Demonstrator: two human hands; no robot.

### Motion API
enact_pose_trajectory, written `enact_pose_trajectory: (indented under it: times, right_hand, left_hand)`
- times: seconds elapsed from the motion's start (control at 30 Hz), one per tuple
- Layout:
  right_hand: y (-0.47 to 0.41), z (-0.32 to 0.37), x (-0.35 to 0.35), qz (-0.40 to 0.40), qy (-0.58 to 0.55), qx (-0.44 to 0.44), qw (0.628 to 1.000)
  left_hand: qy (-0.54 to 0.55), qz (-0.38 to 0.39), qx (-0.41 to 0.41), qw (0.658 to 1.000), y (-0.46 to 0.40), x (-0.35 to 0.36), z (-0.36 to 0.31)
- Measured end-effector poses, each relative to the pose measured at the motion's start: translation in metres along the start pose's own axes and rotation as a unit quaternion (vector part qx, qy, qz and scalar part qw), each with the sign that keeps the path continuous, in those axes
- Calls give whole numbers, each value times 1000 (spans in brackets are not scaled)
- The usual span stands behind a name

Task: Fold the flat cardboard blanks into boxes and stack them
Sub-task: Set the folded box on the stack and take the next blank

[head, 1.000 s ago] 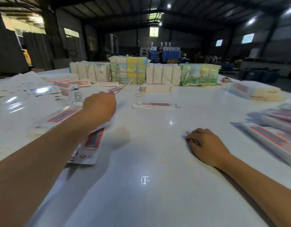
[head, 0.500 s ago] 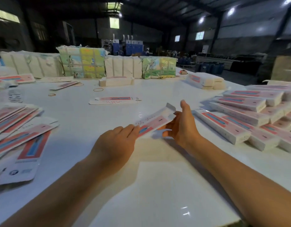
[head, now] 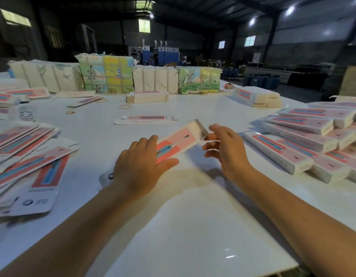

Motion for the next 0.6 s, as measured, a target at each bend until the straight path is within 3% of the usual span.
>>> enact_pose_trajectory:
  times: [0.1,0.2,0.43,0.5,0.6]
  right_hand:
    - [4,1,-5,-50,97,-156,982]
    - [14,-1,2,8,146,-220,964]
    - [15,-1,2,44,115,-170,978]
    - [13,-3,3,64,157,-156,973]
    - [12,-8,4,80,246,-205,944]
  left_hand:
    - [26,0,-39,999,-4,-4,4]
    - [25,1,-33,999,-3,-5,0]
    - [-33,-15,33,999,2,-14,-7]
    - [-43,-3,61,997,2,-17,-9]
    - [-58,-4,96,994,4,-19,-12]
Point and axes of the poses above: each hand's wrist, its own y-axis away from the middle knuckle, its own x-axis out of the palm, z = x × y, the point moved 1 cm from there along -y, towards the middle knuckle, and after that the axes turned 14 degrees about -z, right-handed, at the moved point
